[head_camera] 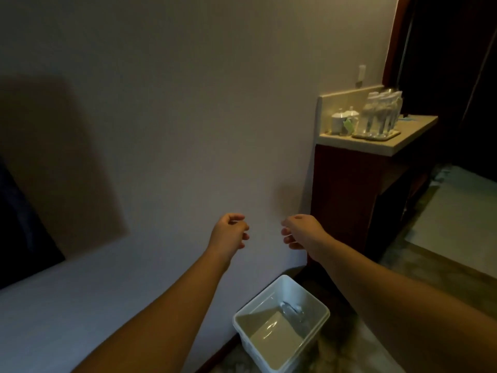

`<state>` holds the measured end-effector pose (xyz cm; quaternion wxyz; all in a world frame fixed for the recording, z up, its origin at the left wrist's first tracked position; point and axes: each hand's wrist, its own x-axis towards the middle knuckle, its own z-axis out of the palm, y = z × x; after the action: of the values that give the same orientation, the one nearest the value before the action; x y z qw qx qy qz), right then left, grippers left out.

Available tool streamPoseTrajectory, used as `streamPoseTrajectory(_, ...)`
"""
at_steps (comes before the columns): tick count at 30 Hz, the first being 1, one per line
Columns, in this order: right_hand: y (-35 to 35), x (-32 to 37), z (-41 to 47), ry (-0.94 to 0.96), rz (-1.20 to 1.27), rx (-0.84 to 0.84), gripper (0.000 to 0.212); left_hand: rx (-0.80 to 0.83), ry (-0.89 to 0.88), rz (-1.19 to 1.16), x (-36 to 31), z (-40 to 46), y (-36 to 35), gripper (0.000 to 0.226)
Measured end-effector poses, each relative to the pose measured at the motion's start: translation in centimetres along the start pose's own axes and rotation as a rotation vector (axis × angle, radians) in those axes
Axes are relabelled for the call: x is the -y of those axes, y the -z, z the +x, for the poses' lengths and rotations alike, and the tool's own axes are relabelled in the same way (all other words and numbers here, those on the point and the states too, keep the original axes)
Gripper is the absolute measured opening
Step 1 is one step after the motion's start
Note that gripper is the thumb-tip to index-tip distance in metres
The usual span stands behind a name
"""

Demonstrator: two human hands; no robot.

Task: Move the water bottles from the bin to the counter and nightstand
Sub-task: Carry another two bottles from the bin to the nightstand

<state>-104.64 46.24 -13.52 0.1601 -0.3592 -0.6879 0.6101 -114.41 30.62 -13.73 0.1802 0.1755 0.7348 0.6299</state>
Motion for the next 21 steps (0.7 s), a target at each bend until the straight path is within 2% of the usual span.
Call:
streamPoseTrajectory(7,-2.4,-4.2,16.3,-0.119,-0.042,0.004,0.013,0.062,0.132,0.078,5.8,15.9,-3.4,0.017)
streamPoseTrajectory(12,-4.2,-10.4,26.0,-0.225,-0.088,-0.013,0.015,0.126,0.292,0.061,13.3,25.5,-6.0,0.019)
streamPoseTrajectory(17,-5.4,-22.8,36.0,-0.342,-0.158,-0.081,0.017,0.238,0.437,0.051,26.5,34.8,-11.4,0.009)
streamPoseTrajectory(21,-6.3,-37.5,41.9,-0.532,-0.151,-0.184,0.017,0.273,0.61,0.034,41.1,39.2,-16.3,0.021)
